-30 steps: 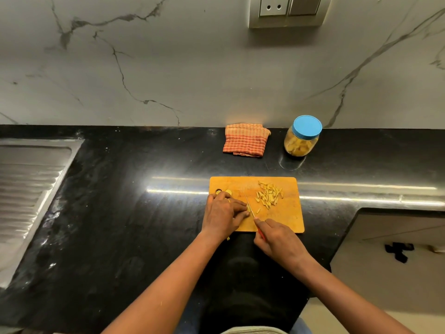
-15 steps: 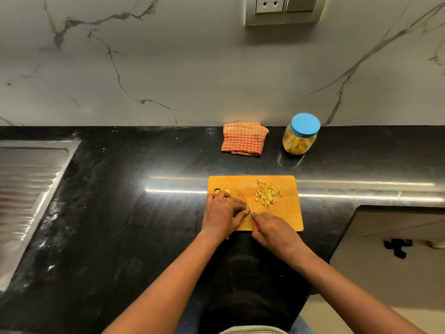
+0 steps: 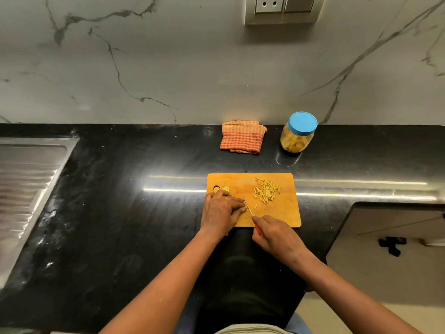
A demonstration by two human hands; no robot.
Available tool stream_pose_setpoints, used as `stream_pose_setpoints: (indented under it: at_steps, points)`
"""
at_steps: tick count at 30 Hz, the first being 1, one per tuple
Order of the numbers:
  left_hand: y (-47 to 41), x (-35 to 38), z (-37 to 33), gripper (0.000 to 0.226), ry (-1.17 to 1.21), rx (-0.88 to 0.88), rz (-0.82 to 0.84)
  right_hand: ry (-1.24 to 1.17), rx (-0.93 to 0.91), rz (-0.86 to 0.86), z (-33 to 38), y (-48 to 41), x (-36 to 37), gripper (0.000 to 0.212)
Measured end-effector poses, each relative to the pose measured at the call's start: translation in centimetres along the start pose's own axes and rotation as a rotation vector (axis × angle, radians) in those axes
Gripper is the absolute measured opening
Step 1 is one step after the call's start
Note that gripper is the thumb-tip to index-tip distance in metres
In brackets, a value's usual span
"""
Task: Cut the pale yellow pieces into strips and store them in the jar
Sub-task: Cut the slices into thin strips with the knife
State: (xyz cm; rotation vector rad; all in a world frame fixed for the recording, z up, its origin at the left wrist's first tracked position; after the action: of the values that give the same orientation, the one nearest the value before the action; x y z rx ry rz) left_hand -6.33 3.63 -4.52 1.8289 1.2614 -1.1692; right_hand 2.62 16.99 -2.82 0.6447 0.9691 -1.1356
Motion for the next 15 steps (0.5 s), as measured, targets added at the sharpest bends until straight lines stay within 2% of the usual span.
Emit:
stream_pose_setpoints:
  at_steps: [6,12,15]
  points:
    - [0.1,0.3,0.0,0.017,0.012,-0.006,-0.024,-0.014,0.036,0.034,-0.2,-0.1,0.3,0.042]
    - [0.4,0.6,0.0,0.016,0.020,-0.023,-0.043,0.039,0.057,0.168,-0.5,-1.6,0.8,0.045]
    - [0.3,0.5,-0.1,0.016,0.004,-0.024,-0.046,0.055,0.067,0.180,-0.6,-1.8,0.9,0.046]
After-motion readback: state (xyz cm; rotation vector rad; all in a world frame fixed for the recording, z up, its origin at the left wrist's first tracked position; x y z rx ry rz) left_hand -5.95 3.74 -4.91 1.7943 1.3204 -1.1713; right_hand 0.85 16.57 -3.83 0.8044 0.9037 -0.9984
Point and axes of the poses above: each hand's wrist, its own y-axis away from the middle knuckle, its own x-axis out of the palm, z = x × y, the point moved 5 cm from there along -y, towards the middle knuckle, and after that the axes turned 7 degrees about -x, right-handed, at the moved point
